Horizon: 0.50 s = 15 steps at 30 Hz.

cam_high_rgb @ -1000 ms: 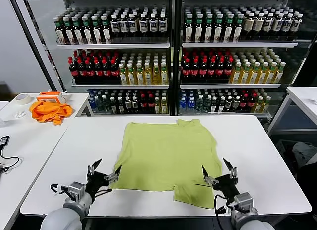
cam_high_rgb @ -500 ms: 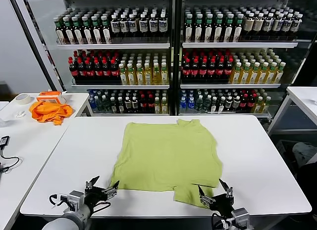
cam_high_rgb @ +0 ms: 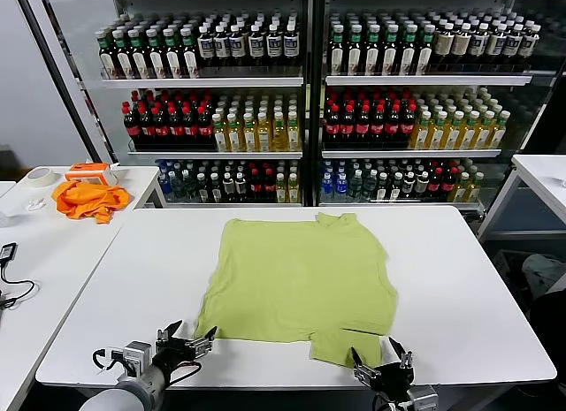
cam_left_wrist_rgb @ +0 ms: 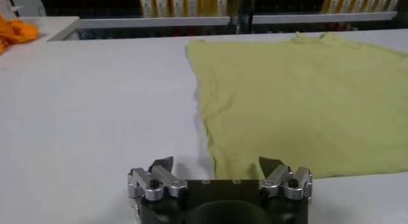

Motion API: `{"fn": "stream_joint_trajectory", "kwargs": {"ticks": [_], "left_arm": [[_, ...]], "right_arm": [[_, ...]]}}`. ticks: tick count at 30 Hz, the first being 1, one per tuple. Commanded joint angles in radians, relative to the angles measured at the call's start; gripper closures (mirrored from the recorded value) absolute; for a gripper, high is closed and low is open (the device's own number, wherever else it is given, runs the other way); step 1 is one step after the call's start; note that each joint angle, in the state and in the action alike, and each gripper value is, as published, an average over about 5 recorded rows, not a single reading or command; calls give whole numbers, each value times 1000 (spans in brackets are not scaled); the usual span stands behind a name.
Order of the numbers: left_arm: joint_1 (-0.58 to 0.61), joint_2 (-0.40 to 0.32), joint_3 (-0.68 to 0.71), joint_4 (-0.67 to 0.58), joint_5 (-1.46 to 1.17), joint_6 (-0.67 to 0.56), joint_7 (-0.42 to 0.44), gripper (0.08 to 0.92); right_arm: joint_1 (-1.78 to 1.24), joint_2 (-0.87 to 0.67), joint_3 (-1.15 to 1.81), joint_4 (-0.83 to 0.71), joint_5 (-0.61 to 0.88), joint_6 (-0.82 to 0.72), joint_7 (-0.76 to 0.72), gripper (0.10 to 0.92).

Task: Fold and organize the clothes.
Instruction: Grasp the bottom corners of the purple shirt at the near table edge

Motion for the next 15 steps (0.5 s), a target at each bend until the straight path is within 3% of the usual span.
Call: {"fn": "stream_joint_trajectory", "kwargs": {"ticks": [1, 7, 15], "left_arm": [[-4, -2, 5, 3, -15, 0, 2, 177], [2, 0, 13, -4, 21, 14, -15, 202], [-8, -4, 37, 16, 30, -7, -20, 423]], "right_arm": [[-7, 4, -10, -12, 14, -5, 6, 215], [0, 5, -19, -15, 52, -10, 8, 358], [-1, 6, -10, -18, 102, -31, 12, 574]]}}
